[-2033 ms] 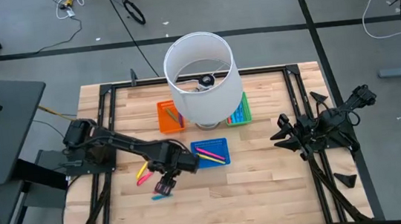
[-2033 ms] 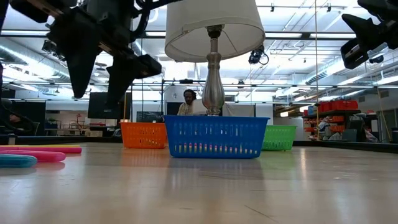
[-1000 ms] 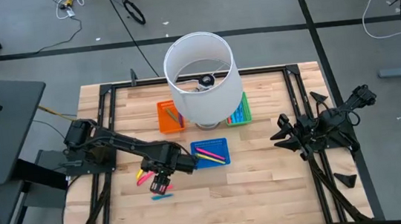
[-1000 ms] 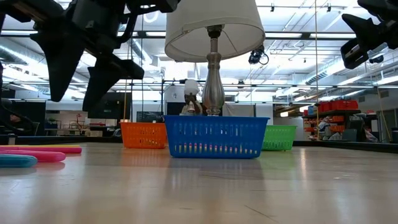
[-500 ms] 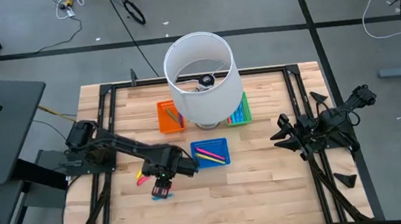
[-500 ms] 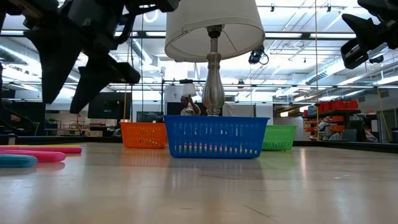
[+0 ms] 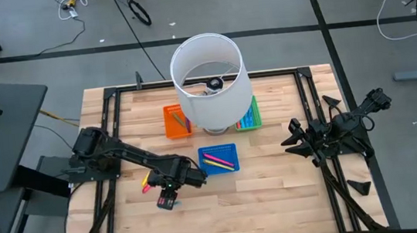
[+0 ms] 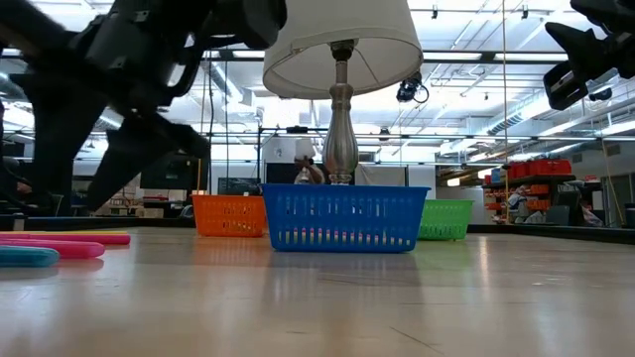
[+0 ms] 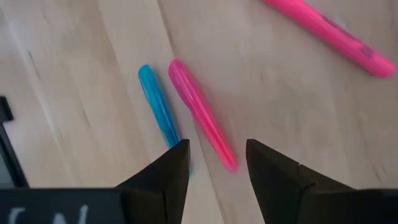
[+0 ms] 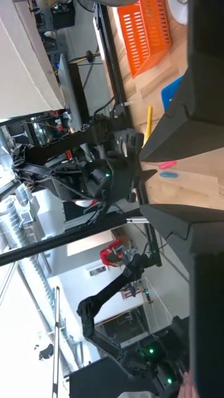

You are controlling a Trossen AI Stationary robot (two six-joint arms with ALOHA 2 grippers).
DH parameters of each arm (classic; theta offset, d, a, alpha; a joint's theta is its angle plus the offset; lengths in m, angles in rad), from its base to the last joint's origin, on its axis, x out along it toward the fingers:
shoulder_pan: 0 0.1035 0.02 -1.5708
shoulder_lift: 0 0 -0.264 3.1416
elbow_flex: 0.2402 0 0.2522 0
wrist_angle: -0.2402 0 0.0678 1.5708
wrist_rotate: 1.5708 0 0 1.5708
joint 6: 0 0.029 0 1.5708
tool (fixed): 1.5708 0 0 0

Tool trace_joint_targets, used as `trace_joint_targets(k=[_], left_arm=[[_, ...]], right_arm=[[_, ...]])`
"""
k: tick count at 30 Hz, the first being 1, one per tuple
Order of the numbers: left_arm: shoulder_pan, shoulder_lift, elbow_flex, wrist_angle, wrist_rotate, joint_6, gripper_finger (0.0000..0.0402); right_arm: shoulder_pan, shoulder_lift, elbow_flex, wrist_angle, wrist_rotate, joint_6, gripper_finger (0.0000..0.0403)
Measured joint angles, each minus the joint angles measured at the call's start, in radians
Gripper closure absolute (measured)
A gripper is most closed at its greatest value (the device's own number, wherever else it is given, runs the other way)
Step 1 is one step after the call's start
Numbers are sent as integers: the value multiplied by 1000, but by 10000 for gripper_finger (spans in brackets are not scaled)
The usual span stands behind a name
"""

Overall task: Pick & Place Markers
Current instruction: Put the pink small highlighter pen into the orange bin

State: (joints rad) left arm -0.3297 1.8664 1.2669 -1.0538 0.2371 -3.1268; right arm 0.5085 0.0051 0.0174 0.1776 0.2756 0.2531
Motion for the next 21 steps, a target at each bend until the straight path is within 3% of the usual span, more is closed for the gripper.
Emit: trace_joint_targets(k=[16, 21], left_arm=[[-22, 124, -9, 94, -6, -5, 237], [-23, 127, -9, 94, -20, -8, 264]], right_arm=[[0, 0, 0, 0, 0, 0, 284], [0, 0, 0, 0, 0, 0, 284]])
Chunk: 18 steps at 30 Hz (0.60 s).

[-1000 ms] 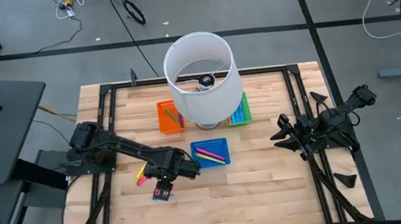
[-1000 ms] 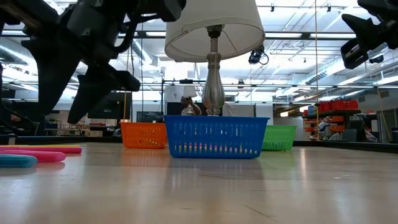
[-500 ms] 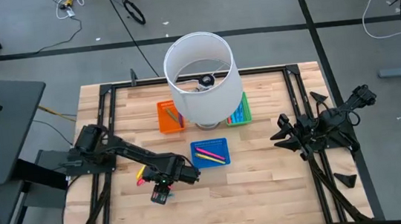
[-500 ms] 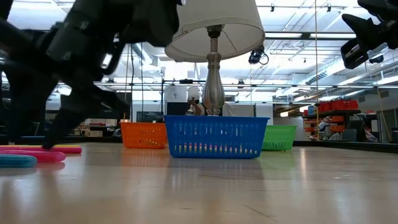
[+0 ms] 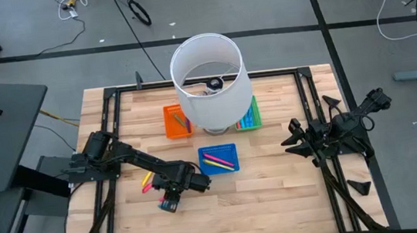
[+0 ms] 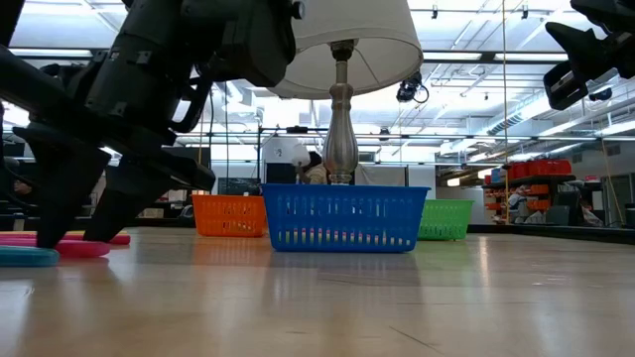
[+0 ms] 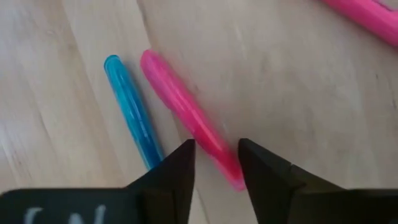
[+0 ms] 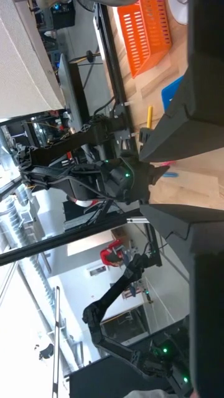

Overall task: Pick & Place Markers
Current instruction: Put the pink small highlighter pen into the orange bin

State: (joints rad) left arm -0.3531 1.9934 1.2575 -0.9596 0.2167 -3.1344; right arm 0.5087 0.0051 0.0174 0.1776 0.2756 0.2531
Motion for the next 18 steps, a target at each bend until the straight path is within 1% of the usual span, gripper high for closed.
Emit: trace_joint_targets(k=[7, 10, 13, 15, 18], left_arm=[[0, 1, -1, 2, -12, 0, 342], [-1, 1, -1, 1, -14, 1, 364], [-1, 1, 1, 2, -13, 4, 368], [-2, 4, 10, -4, -15, 8, 361], [-5, 3, 37, -27, -55, 11, 353]], right_arm=[[0, 0, 0, 0, 0, 0, 284], [0, 0, 0, 0, 0, 0, 284], [0, 0, 0, 0, 0, 0, 284], [0, 0, 0, 0, 0, 0, 284], [0, 0, 0, 0, 0, 0, 284]])
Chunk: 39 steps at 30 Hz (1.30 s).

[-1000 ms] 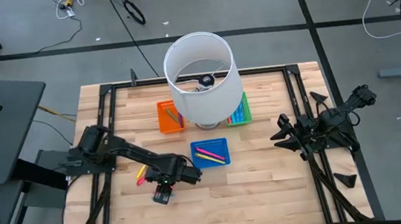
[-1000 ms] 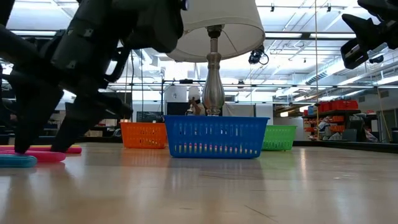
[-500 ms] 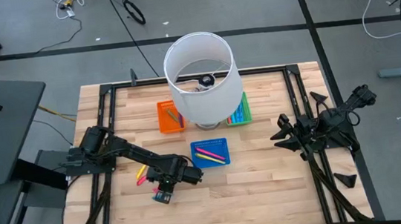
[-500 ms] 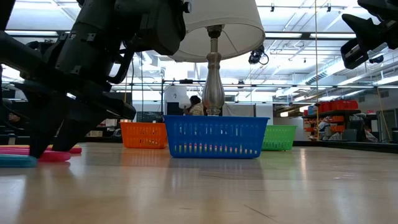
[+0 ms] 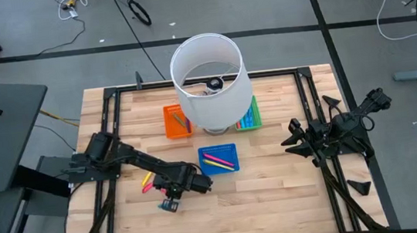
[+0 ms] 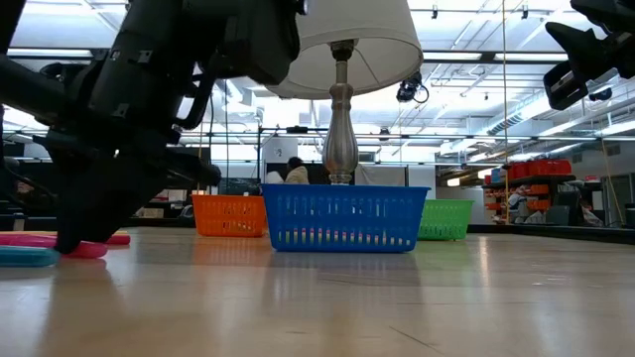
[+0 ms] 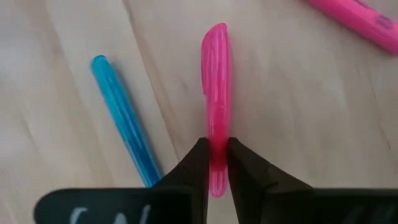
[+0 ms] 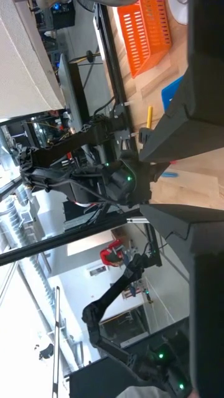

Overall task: Pick & Place Markers
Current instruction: Put the pink small highlighter pen into the orange bin

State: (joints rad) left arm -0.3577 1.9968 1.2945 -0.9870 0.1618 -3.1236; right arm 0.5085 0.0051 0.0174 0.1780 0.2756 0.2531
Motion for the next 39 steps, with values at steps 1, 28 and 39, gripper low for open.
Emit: trace_joint_targets(k=[1, 28, 39], left_arm=[[-1, -1, 10, -5, -22, 3, 353], [-85, -209, 60, -66, -467, 173, 364], [-152, -213, 60, -51, -476, 211, 364]], right_arm=[[0, 0, 0, 0, 0, 0, 284], [0, 0, 0, 0, 0, 0, 284], [0, 0, 0, 0, 0, 0, 284]])
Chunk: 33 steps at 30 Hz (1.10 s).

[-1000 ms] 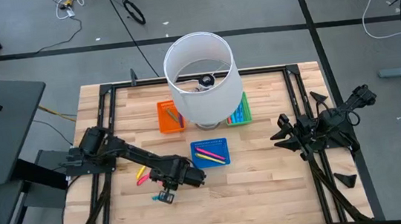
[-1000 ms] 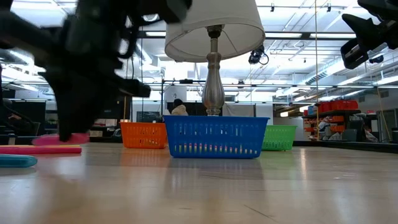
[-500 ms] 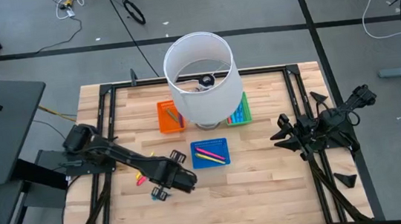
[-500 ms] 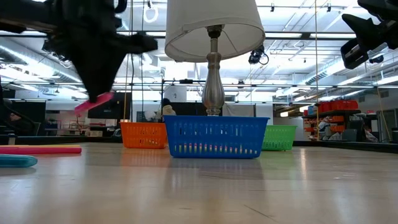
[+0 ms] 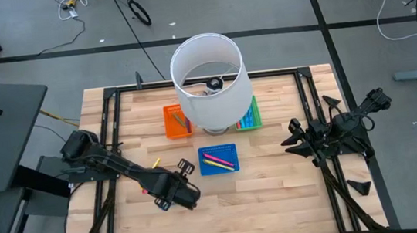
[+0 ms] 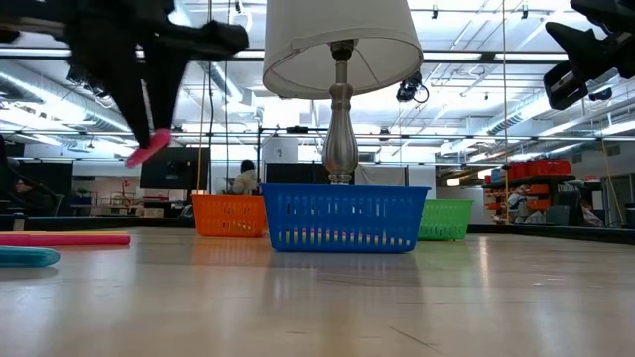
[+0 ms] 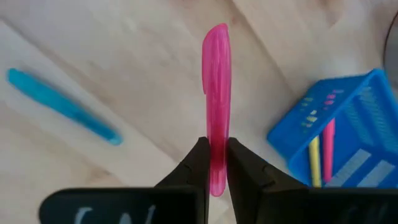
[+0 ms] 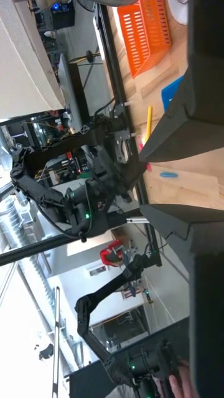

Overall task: Pick & Place Markers
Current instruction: Put the pink small highlighter pen into the orange bin

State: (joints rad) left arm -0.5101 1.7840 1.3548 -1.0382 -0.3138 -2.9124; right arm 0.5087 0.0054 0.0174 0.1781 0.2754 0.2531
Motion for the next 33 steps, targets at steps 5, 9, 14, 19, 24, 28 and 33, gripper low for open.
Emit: trace_joint_targets(k=[5, 9, 14, 19, 24, 28, 33], left_arm=[[-67, 0, 0, 22, -28, 17, 363], [-112, 0, 0, 16, -68, 40, 363], [-147, 0, 0, 8, -138, 102, 363], [-152, 0, 0, -23, -154, 246, 363], [-156, 0, 0, -9, -154, 458, 363], [-156, 0, 0, 52, -128, 542, 362], [-156, 0, 0, 79, -82, 542, 362]], right_arm=[[0, 0, 0, 0, 0, 0, 284], [0, 0, 0, 0, 0, 0, 284], [0, 0, 0, 0, 0, 0, 284], [0, 0, 0, 0, 0, 0, 284], [0, 0, 0, 0, 0, 0, 284], [0, 0, 0, 0, 0, 0, 284], [0, 0, 0, 0, 0, 0, 284]])
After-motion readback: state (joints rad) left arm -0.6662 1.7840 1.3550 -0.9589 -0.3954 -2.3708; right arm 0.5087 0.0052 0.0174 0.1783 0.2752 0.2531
